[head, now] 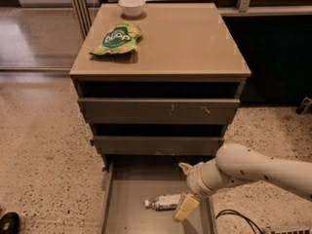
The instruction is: Pick blue plastic bottle from bottom drawer and place on counter
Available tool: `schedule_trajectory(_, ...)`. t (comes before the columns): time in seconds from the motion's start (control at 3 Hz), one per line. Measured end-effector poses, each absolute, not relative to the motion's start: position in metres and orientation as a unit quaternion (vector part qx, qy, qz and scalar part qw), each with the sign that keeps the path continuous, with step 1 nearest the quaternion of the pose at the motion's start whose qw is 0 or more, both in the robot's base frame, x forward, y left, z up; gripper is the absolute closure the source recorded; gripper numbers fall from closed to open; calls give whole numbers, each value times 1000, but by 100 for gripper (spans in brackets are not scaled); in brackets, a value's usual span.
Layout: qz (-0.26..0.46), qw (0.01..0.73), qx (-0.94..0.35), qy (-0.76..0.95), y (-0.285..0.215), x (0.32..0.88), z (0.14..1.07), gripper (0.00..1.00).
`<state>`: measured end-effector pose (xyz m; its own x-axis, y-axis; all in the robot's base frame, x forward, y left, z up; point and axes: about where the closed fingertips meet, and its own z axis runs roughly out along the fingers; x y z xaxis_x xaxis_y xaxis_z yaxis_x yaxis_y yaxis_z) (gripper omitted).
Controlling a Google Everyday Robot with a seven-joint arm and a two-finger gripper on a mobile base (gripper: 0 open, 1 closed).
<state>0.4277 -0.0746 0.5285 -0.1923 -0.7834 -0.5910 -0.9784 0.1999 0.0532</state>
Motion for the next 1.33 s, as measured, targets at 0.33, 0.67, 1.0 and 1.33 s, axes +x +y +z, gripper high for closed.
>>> schedule_trajectory(0.33, 212, 212, -589, 750, -72, 428, 505, 0)
schedule_trajectory(0.67, 221, 209, -551, 777, -77, 429, 459, 0)
schedule_trajectory(1.0, 245, 211, -508, 798, -80, 427, 413, 0)
schedule_trajectory(1.33, 264, 213, -478, 810, -80, 421, 375, 0)
